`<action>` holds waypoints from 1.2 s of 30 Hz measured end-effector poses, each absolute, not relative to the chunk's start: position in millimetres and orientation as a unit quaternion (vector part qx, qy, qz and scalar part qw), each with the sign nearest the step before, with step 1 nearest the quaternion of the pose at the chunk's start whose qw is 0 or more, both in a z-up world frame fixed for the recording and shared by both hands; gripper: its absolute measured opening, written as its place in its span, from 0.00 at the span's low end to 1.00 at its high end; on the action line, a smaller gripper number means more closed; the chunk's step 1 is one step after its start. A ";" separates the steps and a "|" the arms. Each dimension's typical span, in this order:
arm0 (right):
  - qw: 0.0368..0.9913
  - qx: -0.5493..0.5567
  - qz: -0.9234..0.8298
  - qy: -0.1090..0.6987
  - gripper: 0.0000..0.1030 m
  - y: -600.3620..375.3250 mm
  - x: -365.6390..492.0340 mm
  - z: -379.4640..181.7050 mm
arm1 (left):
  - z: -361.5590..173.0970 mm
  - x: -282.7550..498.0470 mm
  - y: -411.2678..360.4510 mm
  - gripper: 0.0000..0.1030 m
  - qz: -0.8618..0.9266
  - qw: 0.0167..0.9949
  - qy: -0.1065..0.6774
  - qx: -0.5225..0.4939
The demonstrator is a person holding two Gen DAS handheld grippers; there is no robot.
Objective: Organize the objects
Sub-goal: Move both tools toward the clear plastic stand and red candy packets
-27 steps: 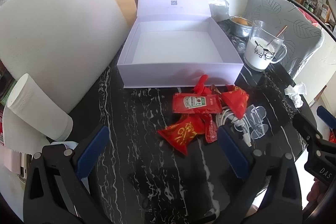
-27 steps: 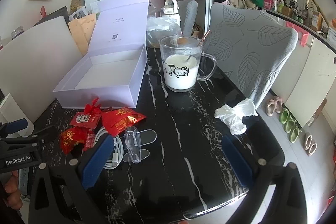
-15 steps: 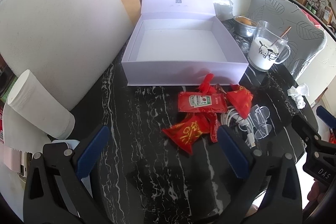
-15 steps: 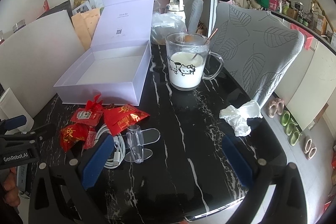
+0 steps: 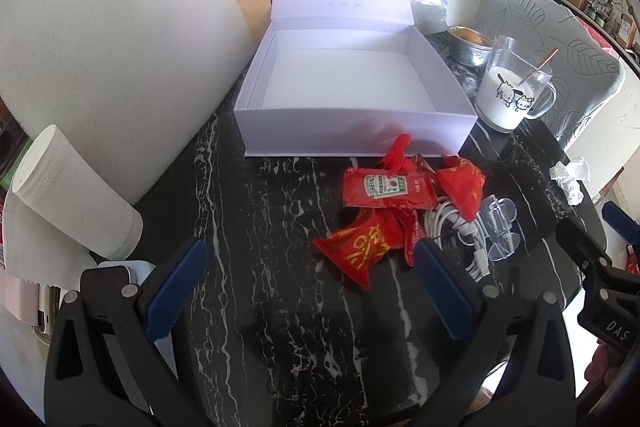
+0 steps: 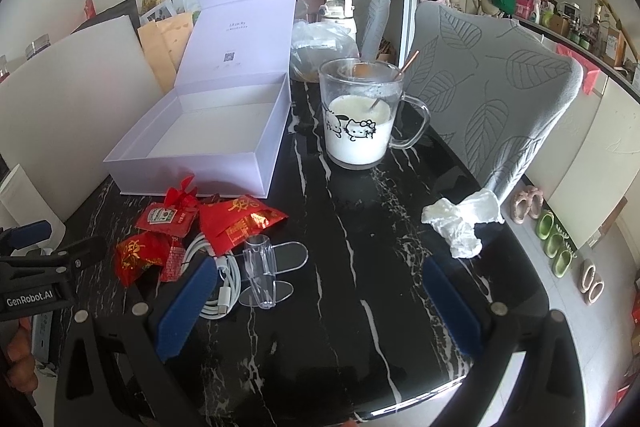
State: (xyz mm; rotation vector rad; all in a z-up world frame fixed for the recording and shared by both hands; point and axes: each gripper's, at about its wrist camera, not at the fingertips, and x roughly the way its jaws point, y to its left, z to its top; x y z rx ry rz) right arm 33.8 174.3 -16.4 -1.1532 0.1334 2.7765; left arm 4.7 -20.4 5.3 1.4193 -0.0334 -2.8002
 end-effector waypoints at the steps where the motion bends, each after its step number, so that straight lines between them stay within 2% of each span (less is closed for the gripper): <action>1: 0.066 -0.383 0.920 0.045 1.00 174.4 33.7 -16.8 | 5.4 5.0 -20.3 1.00 -0.892 0.001 -0.011 0.452; 36: 0.056 -0.396 0.915 0.040 1.00 172.4 31.7 -21.6 | 2.5 3.0 -19.7 1.00 -0.888 -0.017 -0.010 0.459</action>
